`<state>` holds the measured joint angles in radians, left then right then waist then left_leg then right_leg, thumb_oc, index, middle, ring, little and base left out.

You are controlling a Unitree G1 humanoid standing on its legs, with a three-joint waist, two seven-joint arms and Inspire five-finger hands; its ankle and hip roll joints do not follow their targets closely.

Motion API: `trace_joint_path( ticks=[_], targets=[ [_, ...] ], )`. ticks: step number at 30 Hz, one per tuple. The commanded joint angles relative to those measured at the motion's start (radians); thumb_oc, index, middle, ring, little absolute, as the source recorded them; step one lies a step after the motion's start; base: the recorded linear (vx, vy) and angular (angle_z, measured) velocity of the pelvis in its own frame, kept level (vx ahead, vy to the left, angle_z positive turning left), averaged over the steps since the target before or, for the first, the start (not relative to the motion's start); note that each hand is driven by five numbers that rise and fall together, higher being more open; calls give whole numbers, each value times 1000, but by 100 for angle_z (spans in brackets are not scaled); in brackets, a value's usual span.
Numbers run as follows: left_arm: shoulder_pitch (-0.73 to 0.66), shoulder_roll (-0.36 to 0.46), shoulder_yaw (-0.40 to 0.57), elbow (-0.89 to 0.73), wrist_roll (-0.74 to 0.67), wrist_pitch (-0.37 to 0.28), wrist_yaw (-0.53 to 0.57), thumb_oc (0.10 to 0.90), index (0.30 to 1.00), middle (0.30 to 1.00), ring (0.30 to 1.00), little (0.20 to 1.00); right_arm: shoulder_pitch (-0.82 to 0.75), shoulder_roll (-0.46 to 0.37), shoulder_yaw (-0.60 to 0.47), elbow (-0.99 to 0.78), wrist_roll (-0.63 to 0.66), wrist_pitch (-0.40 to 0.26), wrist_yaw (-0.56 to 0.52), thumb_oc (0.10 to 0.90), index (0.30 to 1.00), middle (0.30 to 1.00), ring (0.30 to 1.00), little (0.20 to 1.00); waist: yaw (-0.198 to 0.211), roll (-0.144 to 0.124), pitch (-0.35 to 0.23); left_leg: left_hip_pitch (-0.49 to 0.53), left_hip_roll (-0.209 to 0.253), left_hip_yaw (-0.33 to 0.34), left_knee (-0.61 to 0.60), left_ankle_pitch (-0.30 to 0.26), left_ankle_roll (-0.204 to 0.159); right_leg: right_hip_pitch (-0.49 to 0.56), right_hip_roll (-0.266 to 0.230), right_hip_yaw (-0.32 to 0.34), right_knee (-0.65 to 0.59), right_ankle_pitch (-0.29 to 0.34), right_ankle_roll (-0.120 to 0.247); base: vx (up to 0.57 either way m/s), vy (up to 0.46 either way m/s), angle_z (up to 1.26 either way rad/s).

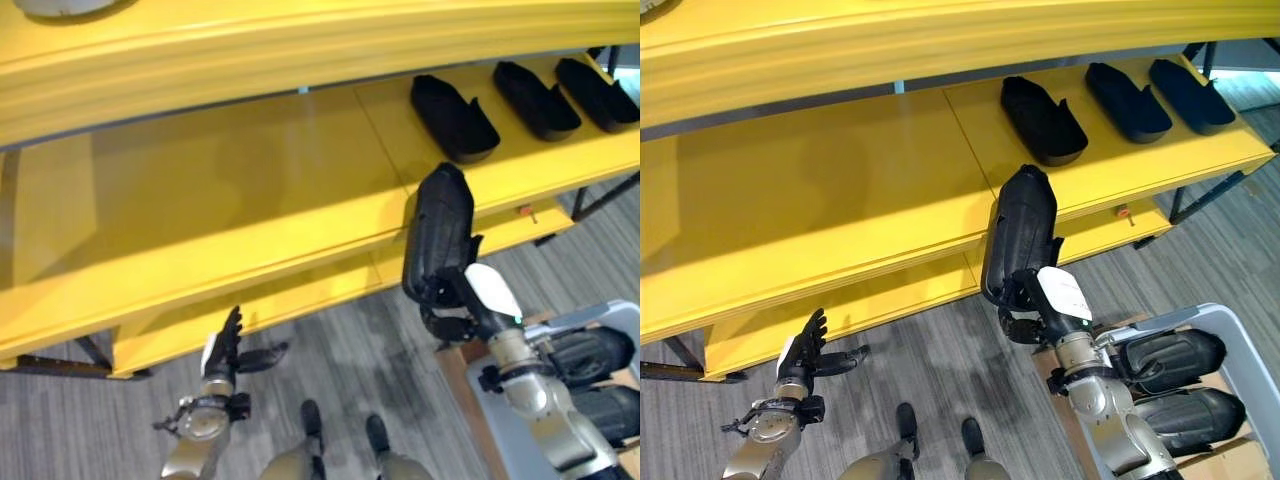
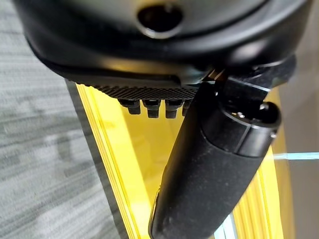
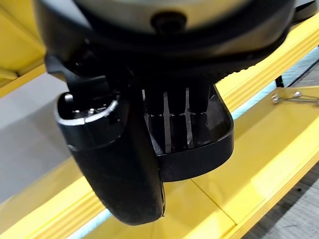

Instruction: Move parts from the plastic box to the shelf.

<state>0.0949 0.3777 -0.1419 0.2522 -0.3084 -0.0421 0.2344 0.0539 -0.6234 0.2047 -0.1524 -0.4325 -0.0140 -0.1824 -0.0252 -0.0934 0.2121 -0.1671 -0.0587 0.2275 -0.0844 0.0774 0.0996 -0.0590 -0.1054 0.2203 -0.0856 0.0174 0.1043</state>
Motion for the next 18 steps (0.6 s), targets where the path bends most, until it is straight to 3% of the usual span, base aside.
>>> trace_joint_path(
  ticks=[1, 6, 7, 9, 11, 12, 14, 18],
  targets=[
    [-37, 33, 28, -63, 5, -82, 17, 900, 1000, 1000, 1000, 1000, -173, -27, -2, -51, -29, -74, -53, 400, 300, 300, 300, 300, 32, 16, -117, 4, 6, -56, 43, -54, -35, -11, -46, -14, 93, 95, 75, 48, 150, 2],
    [-41, 44, 28, -78, 15, -75, 9, 900, 1000, 1000, 1000, 1000, -199, -35, 12, -62, -38, -76, -39, 400, 300, 300, 300, 300, 33, 20, -99, 28, -13, -83, 33, -61, -18, -54, -46, -17, 229, 137, 76, 21, 106, 5],
    [-50, 50, 21, -79, 20, -74, 2, 900, 1000, 1000, 1000, 1000, -214, -44, 14, -63, -41, -75, -35, 400, 300, 300, 300, 300, 29, 24, -84, 38, -16, -101, 31, -63, -14, -73, -34, -24, 287, 154, 61, 9, 84, 5],
    [-68, 58, 13, -78, 28, -72, -2, 900, 1000, 1000, 1000, 1000, -221, -49, 10, -65, -36, -77, -37, 400, 300, 300, 300, 300, 26, 28, -63, 45, -12, -106, 36, -66, -16, -98, -13, -59, 333, 128, 40, 1, 80, 32],
    [-73, 63, 14, -79, 32, -73, -3, 900, 1000, 1000, 1000, 1000, -227, -47, 14, -67, -35, -76, -35, 400, 300, 300, 300, 300, 26, 28, -57, 50, -11, -101, 34, -73, -18, -112, -20, -99, 320, 117, 32, 1, 14, 31],
    [-80, 68, 16, -78, 35, -77, -3, 900, 1000, 1000, 1000, 1000, -252, -43, 26, -58, -26, -78, -36, 400, 300, 300, 300, 300, 28, 25, -45, 60, 0, -81, 27, -82, -26, -172, -23, -156, 239, 125, 32, 0, -41, 16],
    [-90, 77, 25, -72, 36, -79, 9, 900, 1000, 1000, 1000, 1000, -293, -39, 42, -48, -16, -77, -41, 400, 300, 300, 300, 300, 26, 20, -16, 59, 15, -72, 48, -94, -33, -241, -28, -176, 179, 164, 47, 19, -77, -29],
    [-99, 70, 24, -51, 38, -79, 26, 900, 1000, 1000, 1000, 1000, -311, -53, 47, -42, -17, -75, -46, 400, 300, 300, 300, 300, 12, 3, 26, 73, 14, -84, 119, -139, -49, -270, -40, -167, 101, 198, 67, 66, -69, -11]
  ],
)
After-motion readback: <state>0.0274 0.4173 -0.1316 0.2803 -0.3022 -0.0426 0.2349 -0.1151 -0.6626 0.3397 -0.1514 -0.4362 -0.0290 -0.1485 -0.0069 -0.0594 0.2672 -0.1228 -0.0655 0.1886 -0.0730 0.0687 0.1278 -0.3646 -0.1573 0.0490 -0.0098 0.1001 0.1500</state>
